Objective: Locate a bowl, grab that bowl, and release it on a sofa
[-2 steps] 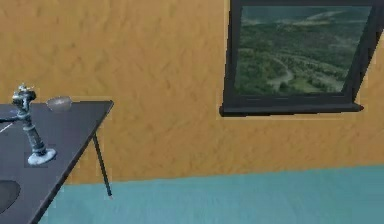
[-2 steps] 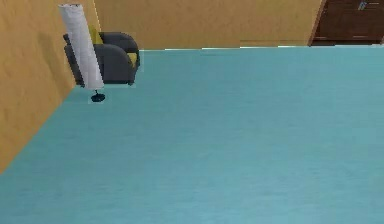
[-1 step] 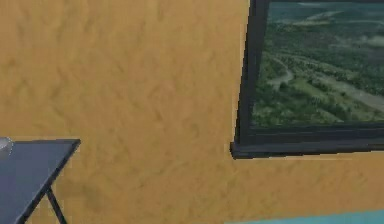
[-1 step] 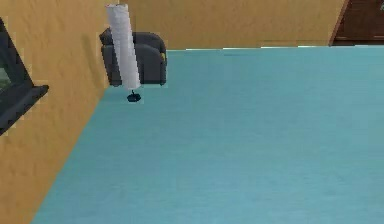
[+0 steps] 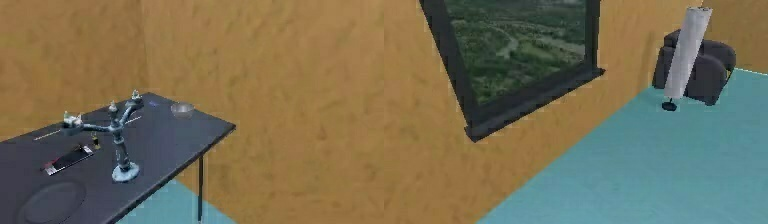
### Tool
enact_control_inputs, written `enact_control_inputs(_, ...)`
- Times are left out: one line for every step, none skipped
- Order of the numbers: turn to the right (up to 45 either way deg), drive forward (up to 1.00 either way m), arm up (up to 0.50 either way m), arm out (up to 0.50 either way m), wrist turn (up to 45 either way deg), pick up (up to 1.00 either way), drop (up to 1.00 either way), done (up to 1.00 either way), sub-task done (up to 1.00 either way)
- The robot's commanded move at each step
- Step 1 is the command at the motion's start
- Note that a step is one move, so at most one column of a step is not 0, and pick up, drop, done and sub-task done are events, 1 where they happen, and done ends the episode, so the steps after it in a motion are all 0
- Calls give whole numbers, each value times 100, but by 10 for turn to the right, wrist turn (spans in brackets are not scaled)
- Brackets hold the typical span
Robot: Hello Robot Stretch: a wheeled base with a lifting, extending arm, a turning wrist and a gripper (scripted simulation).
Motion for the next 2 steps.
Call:
enact_control_inputs(-450, 0, 0, 0, 0, 0, 0, 0, 0)
enact_control_inputs(-420, 0, 0, 0, 0, 0, 0, 0, 0)
